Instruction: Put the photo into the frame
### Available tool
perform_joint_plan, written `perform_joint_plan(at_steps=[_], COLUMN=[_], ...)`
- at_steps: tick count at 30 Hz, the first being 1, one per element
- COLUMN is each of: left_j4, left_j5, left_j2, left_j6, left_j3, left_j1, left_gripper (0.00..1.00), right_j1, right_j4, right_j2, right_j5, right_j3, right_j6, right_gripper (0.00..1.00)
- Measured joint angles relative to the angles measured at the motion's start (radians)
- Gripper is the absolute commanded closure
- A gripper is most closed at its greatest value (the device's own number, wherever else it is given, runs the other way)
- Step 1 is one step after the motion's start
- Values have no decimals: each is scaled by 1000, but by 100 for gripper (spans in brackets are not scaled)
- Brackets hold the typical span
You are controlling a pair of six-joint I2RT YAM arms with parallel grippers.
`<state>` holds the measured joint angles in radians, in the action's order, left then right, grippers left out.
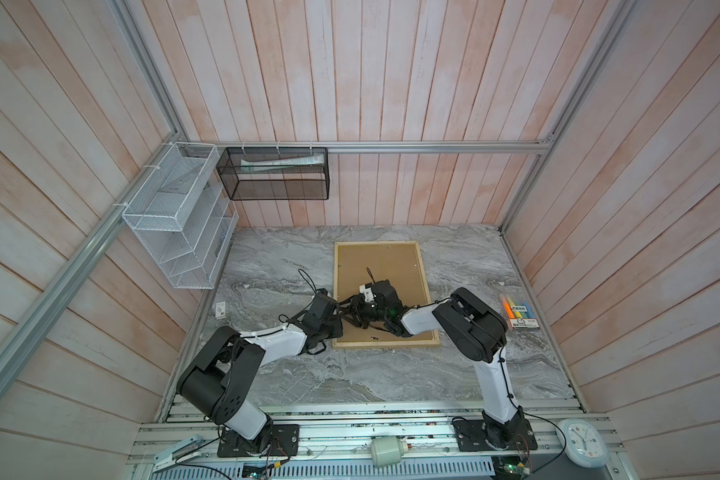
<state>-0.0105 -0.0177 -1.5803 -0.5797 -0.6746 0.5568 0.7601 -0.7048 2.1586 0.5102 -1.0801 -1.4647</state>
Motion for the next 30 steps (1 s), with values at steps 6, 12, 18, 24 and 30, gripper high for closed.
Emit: perform_joint_plan(at_steps=[6, 12, 18, 24, 30], left_j4=[0, 2, 2, 2, 11], left_j5=[5, 14, 14, 14, 22], left_j2=[0, -1, -1, -1, -3], left_j6=[0, 0, -1, -1, 0], left_j3=[0, 0, 0, 0, 0], left_j1=[-3, -9, -9, -9, -9], left_gripper=[85, 85, 85, 85, 85], right_j1=[6, 11, 14, 19, 39], right_j4=[10, 18, 11, -3, -23], right_j2=[-6, -8, -10, -14, -29], right_j5=[-18, -30, -39, -48, -57], right_j3=[0, 0, 6, 19, 51], right_j6=[3, 14, 14, 14, 18], right_gripper=[56, 56, 56, 56, 56])
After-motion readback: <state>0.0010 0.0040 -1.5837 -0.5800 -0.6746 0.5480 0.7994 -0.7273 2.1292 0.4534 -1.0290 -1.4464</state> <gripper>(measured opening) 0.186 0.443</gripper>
